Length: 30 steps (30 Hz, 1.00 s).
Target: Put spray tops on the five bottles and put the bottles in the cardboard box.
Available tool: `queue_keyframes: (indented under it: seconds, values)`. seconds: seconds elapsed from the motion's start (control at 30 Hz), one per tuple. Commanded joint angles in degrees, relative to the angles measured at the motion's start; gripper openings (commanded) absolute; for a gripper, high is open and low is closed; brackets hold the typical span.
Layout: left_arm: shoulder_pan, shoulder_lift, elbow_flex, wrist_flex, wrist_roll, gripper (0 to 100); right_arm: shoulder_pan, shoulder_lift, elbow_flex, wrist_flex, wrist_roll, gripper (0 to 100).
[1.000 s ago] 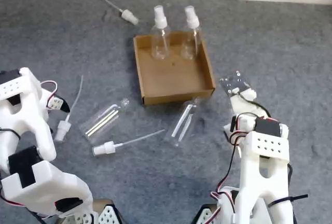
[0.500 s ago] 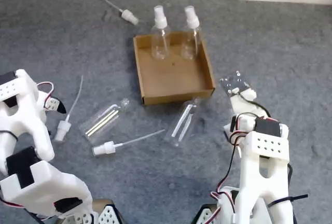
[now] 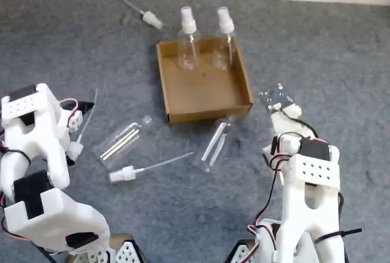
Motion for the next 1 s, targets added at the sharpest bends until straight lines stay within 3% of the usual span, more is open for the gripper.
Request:
queue_keyframes:
  seconds: [0.0, 0.23, 0.47, 0.63, 0.77, 0.97]
  values:
    - [1.36, -1.89, 1.71, -0.97, 0.70, 56, -0.40, -0.04, -0.66, -0.84, 0.35, 0.3]
    - [-4.35, -1.89, 9.01, -16.26, -4.40, 56, -0.40, -0.04, -0.57, -0.84, 0.44, 0.3]
    - [-11.38, -1.89, 3.91, -16.79, -10.64, 56, -0.40, -0.04, -0.84, -0.84, 0.35, 0.3]
    - [-10.15, -1.89, 3.65, -16.79, -11.96, 56, -0.40, -0.04, -0.92, -0.84, 0.35, 0.3]
    - [-6.81, -1.98, 3.30, -13.63, -11.78, 56, -0.40, -0.04, -0.75, -0.84, 0.35, 0.3]
    - [-6.11, -1.98, -3.30, 3.78, -11.78, 56, -0.40, -0.04, -0.75, -0.84, 0.35, 0.3]
